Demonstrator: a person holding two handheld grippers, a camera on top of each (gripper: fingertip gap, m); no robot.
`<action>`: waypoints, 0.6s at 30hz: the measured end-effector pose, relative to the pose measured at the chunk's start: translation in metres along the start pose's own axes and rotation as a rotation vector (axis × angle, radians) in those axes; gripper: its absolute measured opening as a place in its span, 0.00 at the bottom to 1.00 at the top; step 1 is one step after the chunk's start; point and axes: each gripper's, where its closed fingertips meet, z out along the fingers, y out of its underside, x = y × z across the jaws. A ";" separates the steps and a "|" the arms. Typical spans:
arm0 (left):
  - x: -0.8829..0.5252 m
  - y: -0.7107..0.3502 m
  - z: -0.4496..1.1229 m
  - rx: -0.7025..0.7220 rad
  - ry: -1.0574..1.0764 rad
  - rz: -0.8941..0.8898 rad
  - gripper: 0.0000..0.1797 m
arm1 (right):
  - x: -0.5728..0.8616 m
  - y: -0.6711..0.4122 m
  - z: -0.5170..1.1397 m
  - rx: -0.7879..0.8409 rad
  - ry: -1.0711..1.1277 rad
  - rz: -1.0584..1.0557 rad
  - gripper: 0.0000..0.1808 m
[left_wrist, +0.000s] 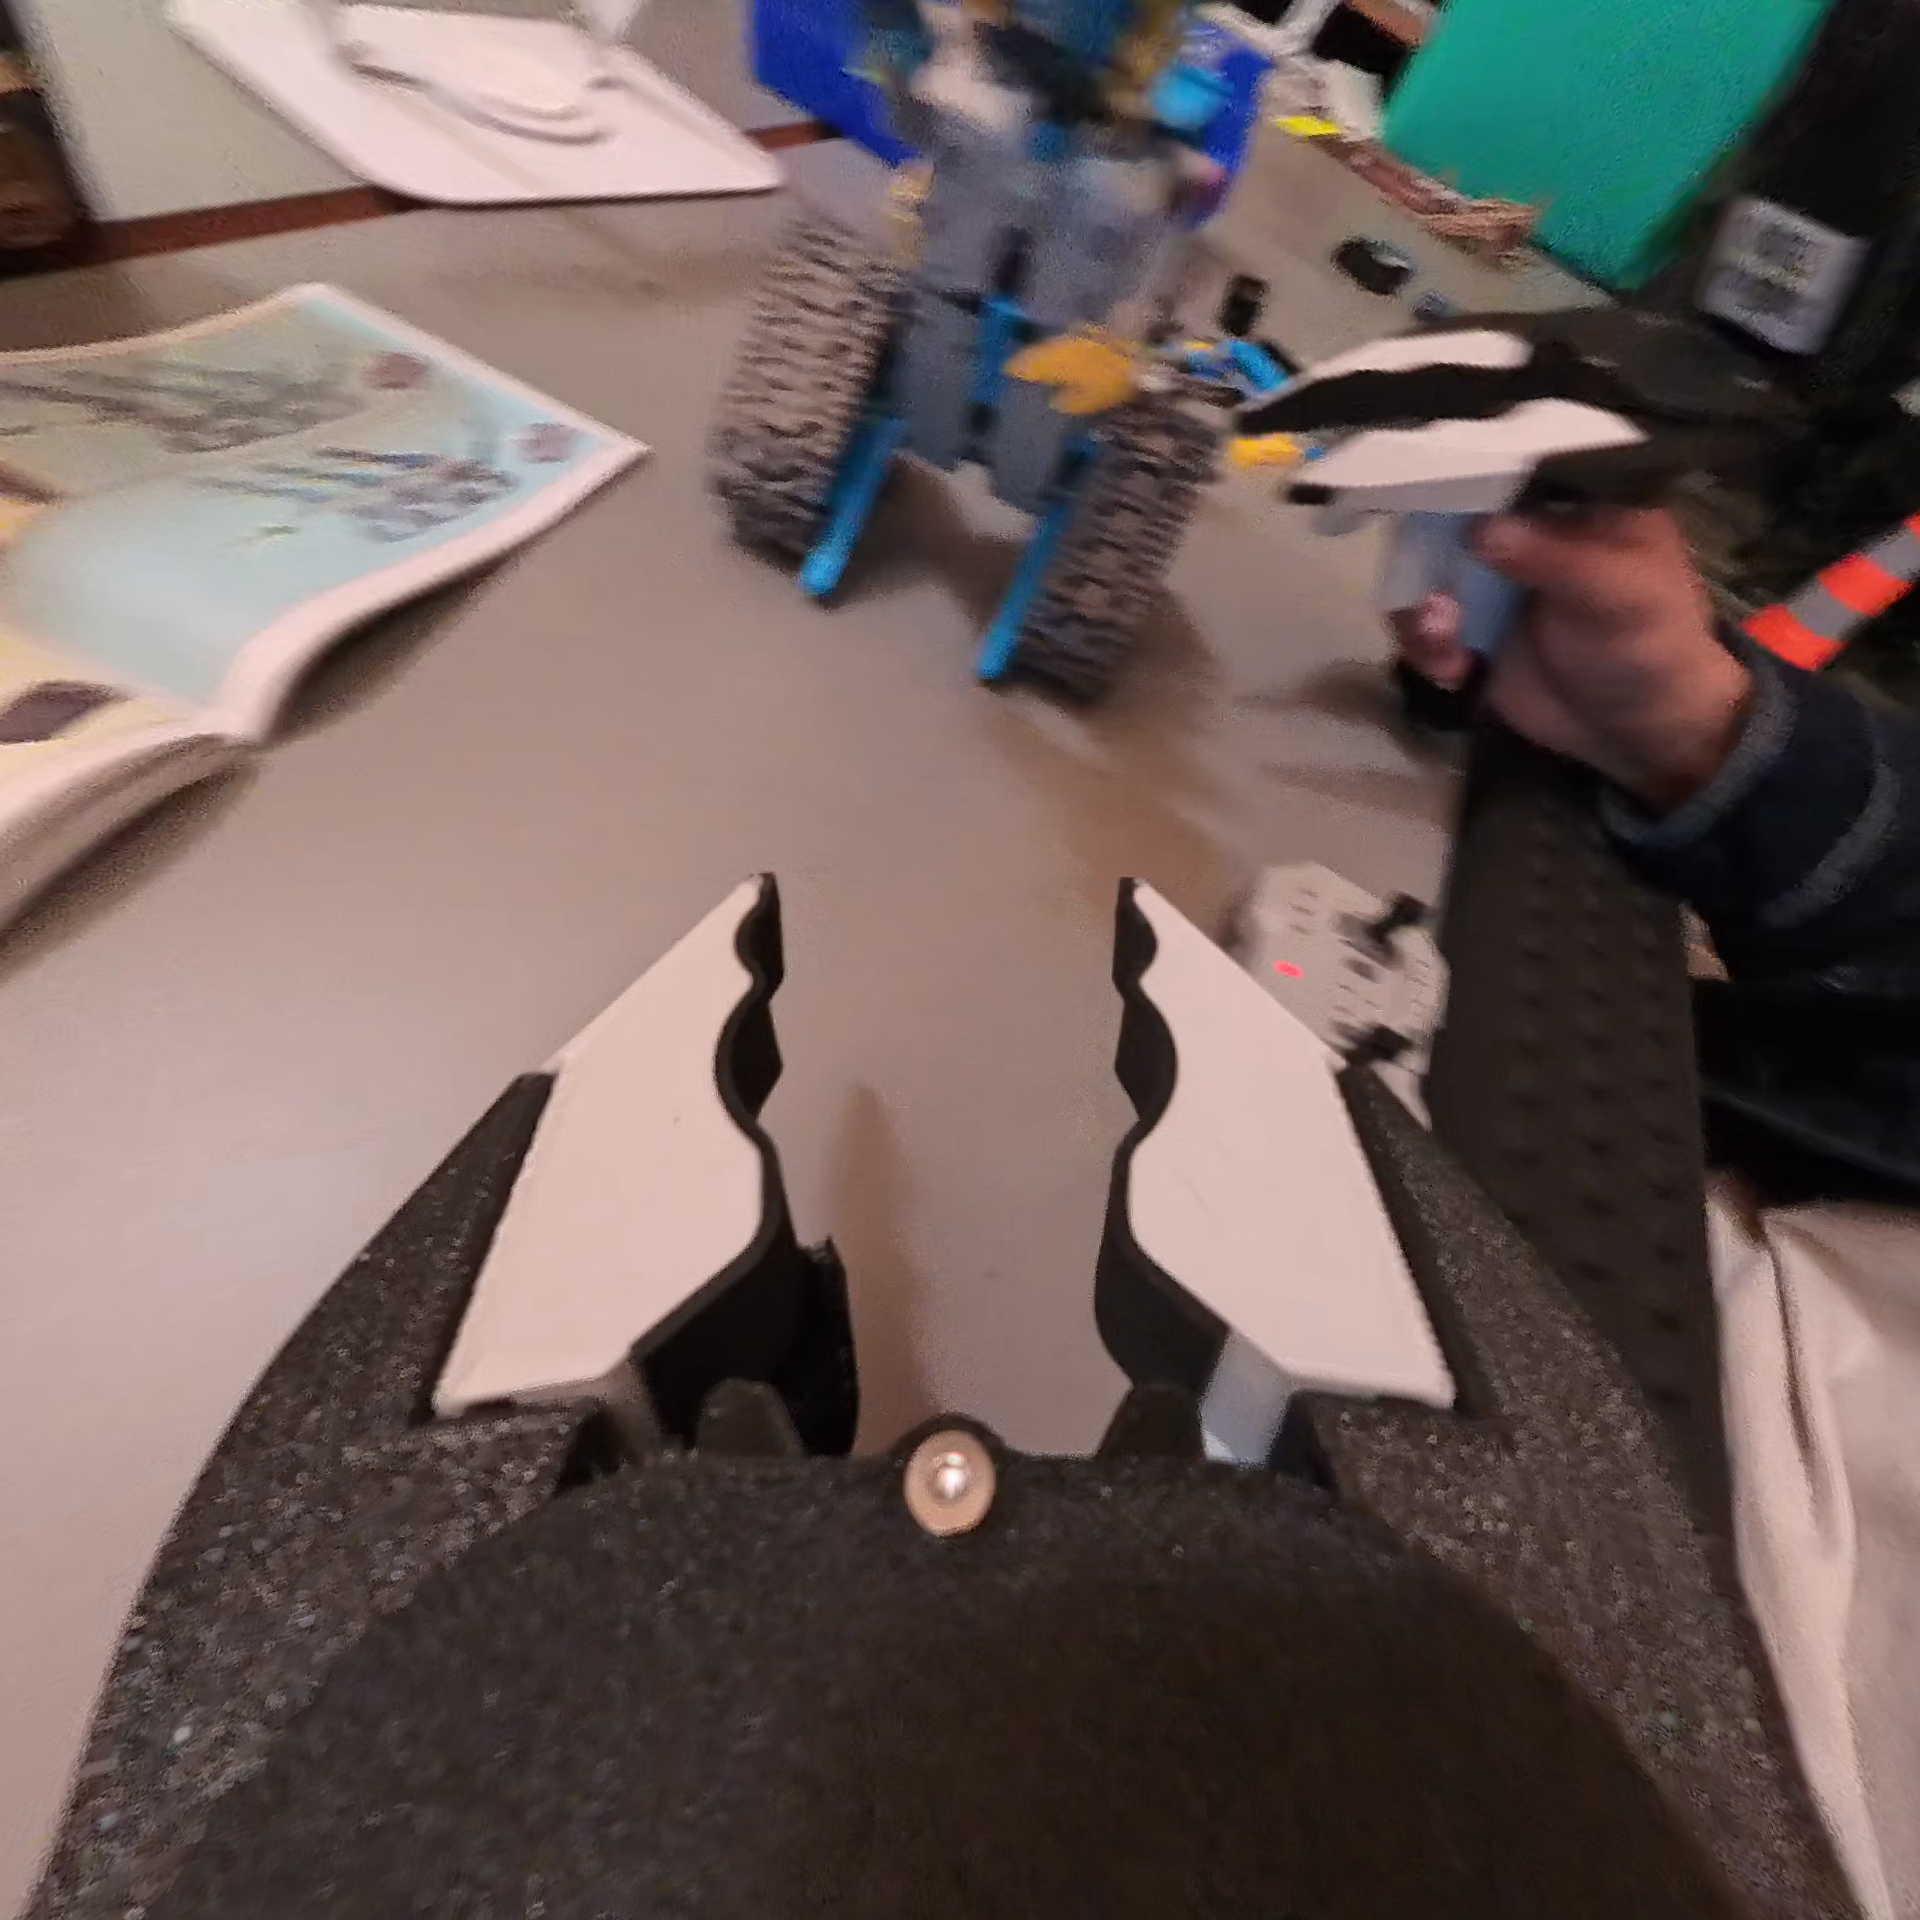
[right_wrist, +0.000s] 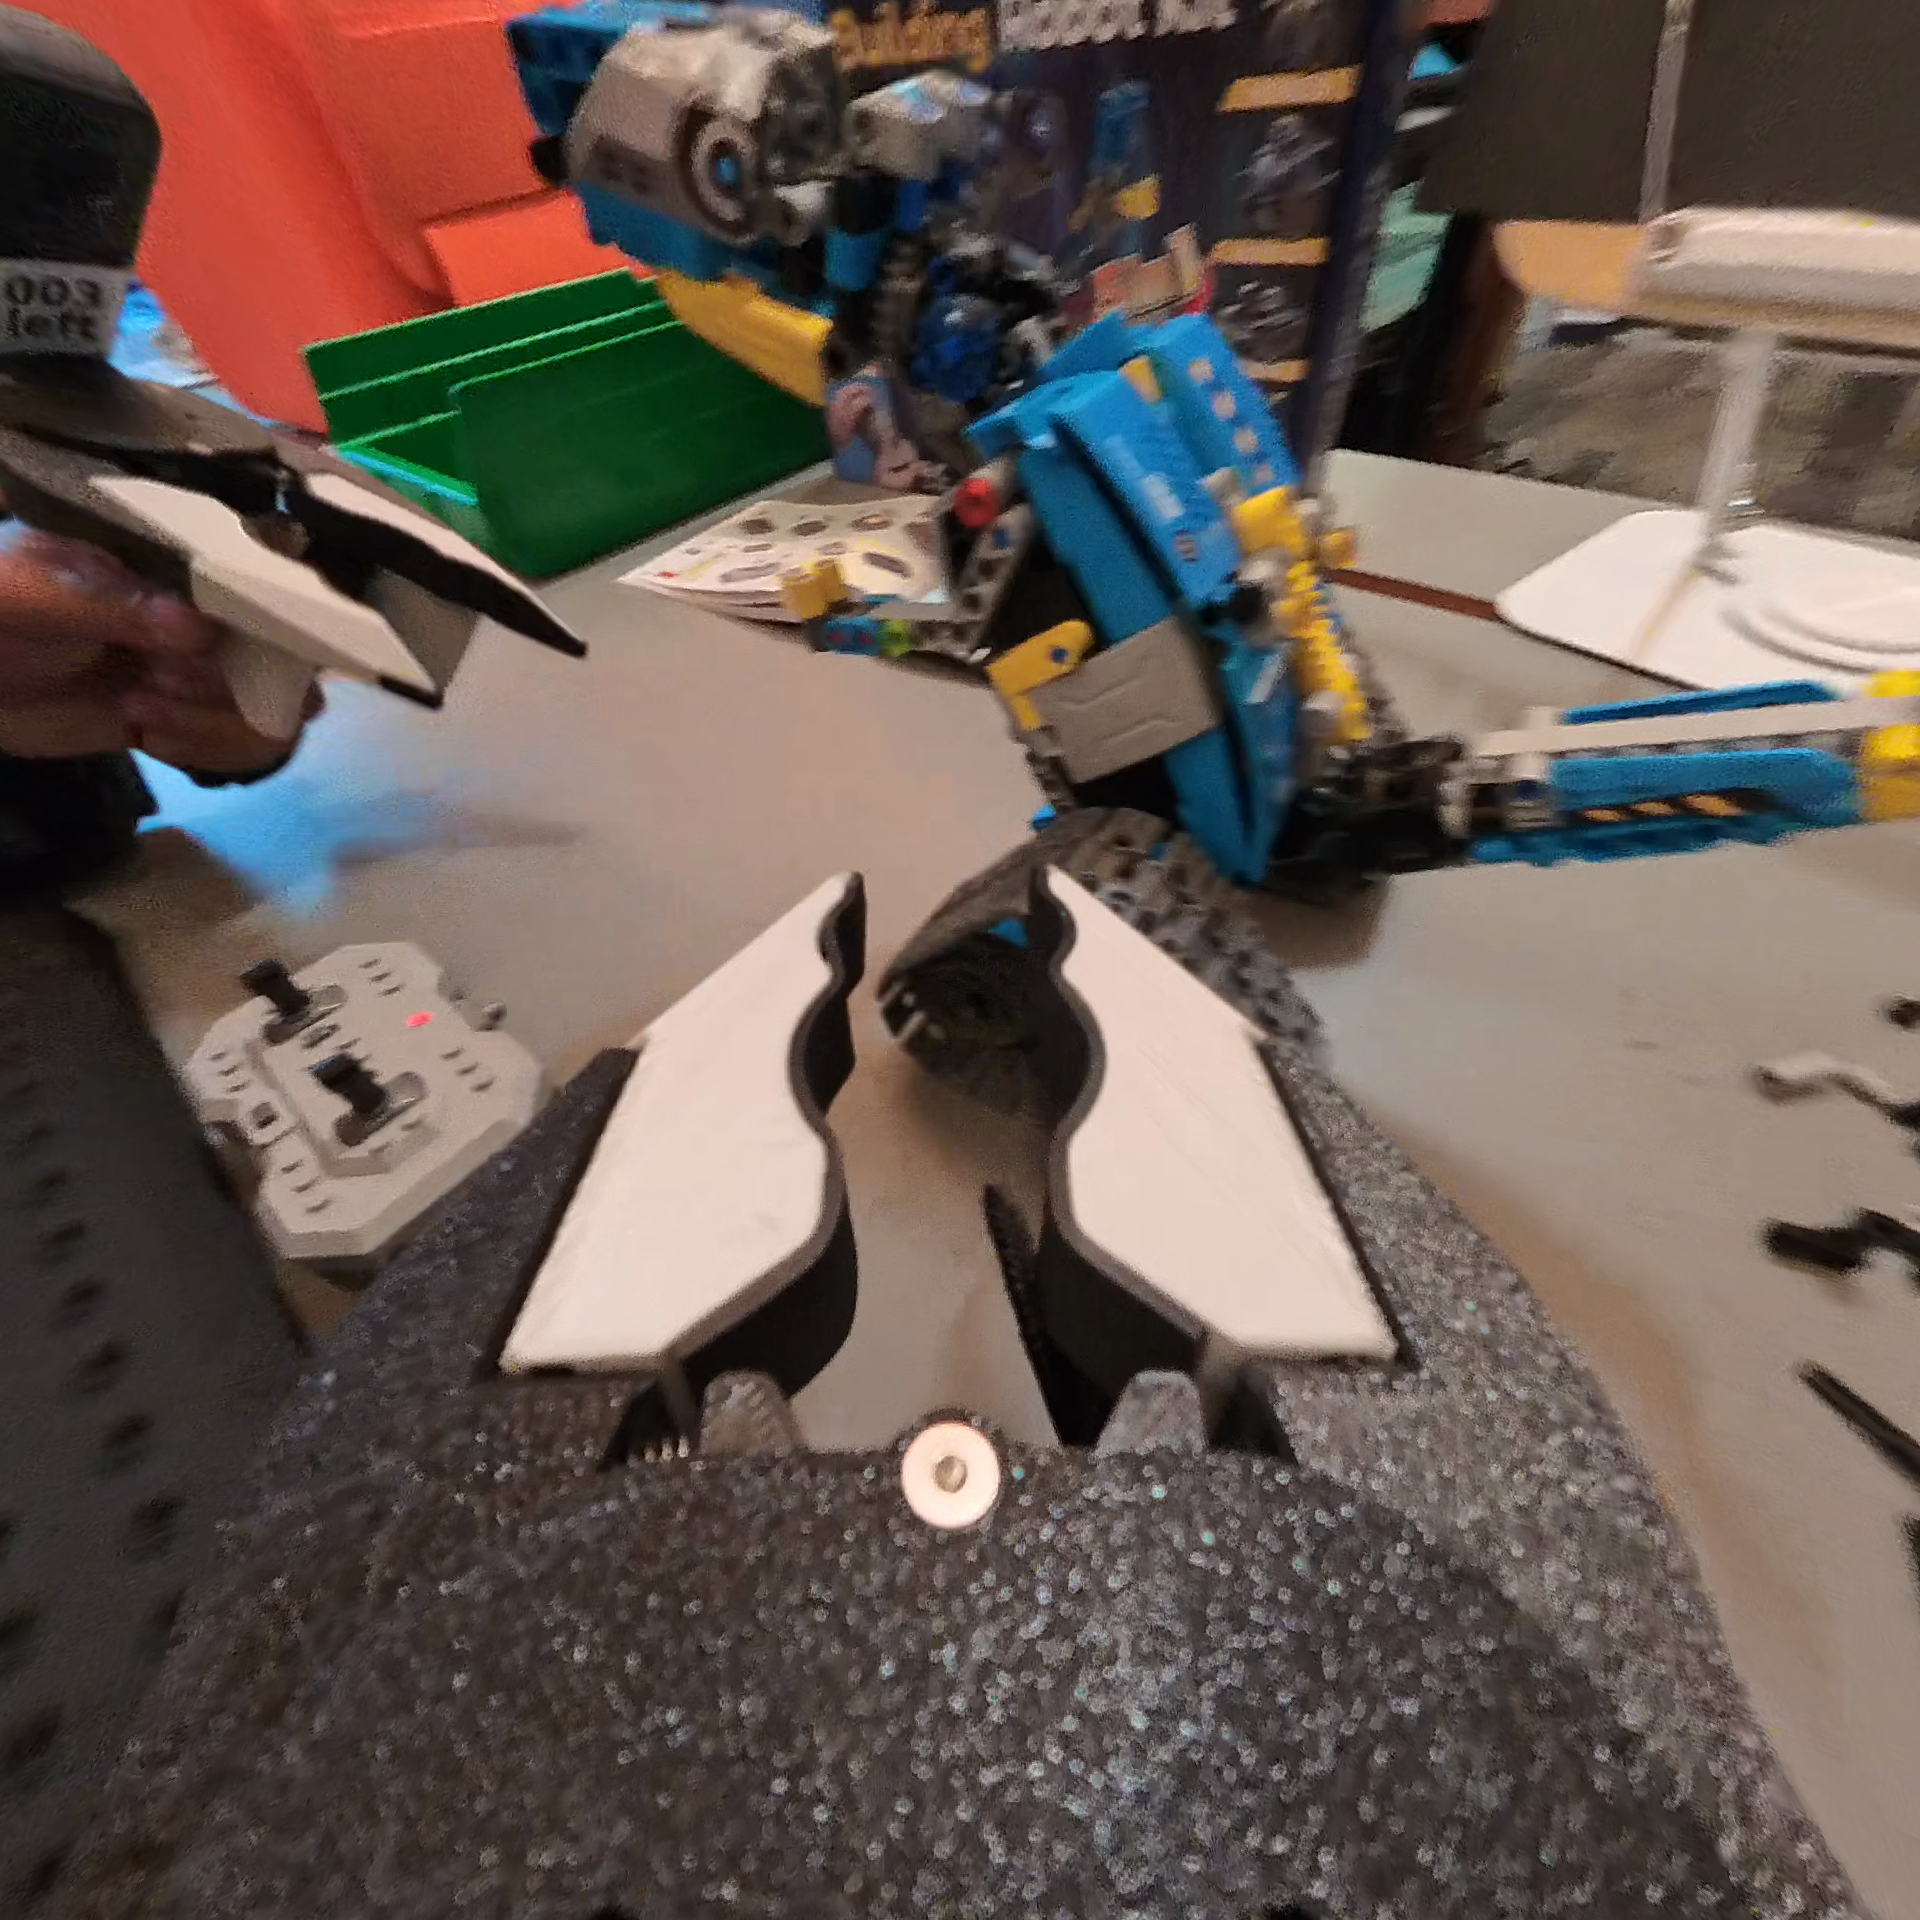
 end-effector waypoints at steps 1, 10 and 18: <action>-0.020 -0.005 -0.001 -0.028 -0.068 0.005 0.35 | 0.009 -0.002 -0.005 0.008 0.033 0.007 0.17; -0.161 -0.064 0.054 -0.080 -0.465 0.123 0.16 | 0.055 0.002 -0.018 -0.005 0.127 0.029 0.12; -0.185 -0.028 0.086 -0.220 -0.490 0.149 0.13 | 0.097 -0.006 -0.025 0.005 0.292 -0.097 0.13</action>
